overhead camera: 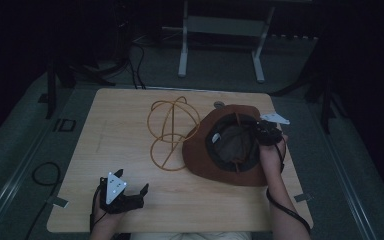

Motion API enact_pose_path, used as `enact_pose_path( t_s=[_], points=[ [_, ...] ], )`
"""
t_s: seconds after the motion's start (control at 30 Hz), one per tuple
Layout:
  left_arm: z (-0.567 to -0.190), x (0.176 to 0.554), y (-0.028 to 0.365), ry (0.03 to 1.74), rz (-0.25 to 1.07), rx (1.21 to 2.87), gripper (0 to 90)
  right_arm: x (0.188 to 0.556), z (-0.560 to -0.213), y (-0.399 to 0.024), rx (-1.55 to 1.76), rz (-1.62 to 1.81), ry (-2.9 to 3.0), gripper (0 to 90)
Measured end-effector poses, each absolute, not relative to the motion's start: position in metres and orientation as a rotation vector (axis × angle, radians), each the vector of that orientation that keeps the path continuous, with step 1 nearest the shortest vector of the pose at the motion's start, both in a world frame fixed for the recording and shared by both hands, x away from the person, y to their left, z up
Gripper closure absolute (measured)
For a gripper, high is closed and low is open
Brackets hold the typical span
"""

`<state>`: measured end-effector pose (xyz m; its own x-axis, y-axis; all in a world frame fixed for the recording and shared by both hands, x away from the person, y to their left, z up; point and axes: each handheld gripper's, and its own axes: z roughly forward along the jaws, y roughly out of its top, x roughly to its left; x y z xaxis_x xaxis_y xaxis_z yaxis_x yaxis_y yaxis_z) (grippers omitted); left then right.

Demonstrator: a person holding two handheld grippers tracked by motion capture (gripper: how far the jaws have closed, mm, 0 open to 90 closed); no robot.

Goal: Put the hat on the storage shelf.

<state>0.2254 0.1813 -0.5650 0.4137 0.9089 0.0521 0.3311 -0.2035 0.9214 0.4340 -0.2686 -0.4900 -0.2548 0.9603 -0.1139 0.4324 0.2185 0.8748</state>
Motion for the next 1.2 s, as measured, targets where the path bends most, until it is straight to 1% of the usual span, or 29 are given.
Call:
enact_pose_path(
  t_s=[0.2, 0.23, 0.3, 0.37, 0.47, 0.53, 0.63, 0.8, 0.97, 1.2],
  points=[
    [-0.566, 0.228, 0.172, 1.063, 0.738, 1.781, 3.1, 0.412, -0.462, -0.285, 1.281, 1.066, 1.714, 84.5],
    [-0.566, 0.228, 0.172, 1.063, 0.738, 1.781, 3.0, 0.412, -0.462, -0.285, 1.281, 1.066, 1.714, 84.5],
    [-0.561, 0.228, 0.168, 1.037, 0.746, 1.782, 3.1, 0.402, -0.448, -0.291, 1.266, 1.064, 1.678, 84.4],
    [-0.556, 0.228, 0.165, 1.024, 0.740, 1.787, 3.0, 0.399, -0.445, -0.292, 1.265, 1.065, 1.666, 84.4],
    [-0.545, 0.228, 0.156, 0.978, 0.694, 1.800, 3.1, 0.386, -0.431, -0.303, 1.267, 1.076, 1.634, 84.4],
    [-0.542, 0.229, 0.153, 0.968, 0.695, 1.801, 3.1, 0.384, -0.429, -0.305, 1.266, 1.071, 1.633, 84.4],
    [-0.529, 0.231, 0.143, 0.925, 0.700, 1.809, 3.1, 0.371, -0.418, -0.315, 1.261, 1.091, 1.612, 84.4],
    [-0.502, 0.237, 0.126, 0.862, 0.690, 1.803, 3.1, 0.358, -0.411, -0.320, 1.252, 1.116, 1.601, 84.4],
    [-0.473, 0.245, 0.105, 0.791, 0.715, 1.777, 4.9, 0.344, -0.407, -0.322, 1.232, 1.130, 1.598, 84.3],
    [-0.440, 0.266, 0.070, 0.710, 0.655, 1.824, 6.0, 0.329, -0.404, -0.319, 1.196, 1.118, 1.595, 84.4]
  ],
)
